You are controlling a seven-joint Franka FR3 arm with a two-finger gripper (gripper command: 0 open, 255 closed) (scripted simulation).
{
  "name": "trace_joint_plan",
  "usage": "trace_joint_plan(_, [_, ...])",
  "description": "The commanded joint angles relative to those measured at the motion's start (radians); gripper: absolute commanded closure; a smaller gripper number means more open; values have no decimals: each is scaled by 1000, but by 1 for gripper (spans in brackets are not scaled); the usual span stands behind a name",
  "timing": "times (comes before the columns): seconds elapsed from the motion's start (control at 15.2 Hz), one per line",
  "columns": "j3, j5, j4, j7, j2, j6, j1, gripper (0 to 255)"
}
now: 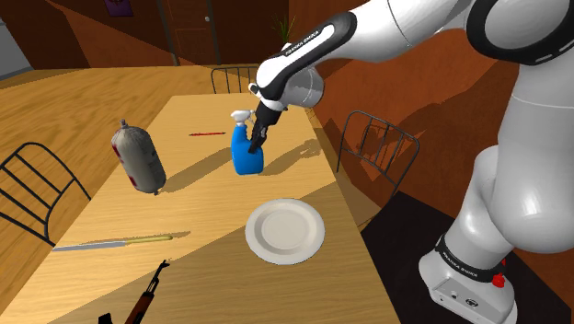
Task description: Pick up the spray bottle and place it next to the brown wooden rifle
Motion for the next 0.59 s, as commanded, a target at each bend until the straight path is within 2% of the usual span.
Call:
trace_joint_plan(0.0, [-5,-20,7,21,-15,-18,3,255])
trace_joint_plan(0.53, [-21,-90,44,93,-69,-97,10,255])
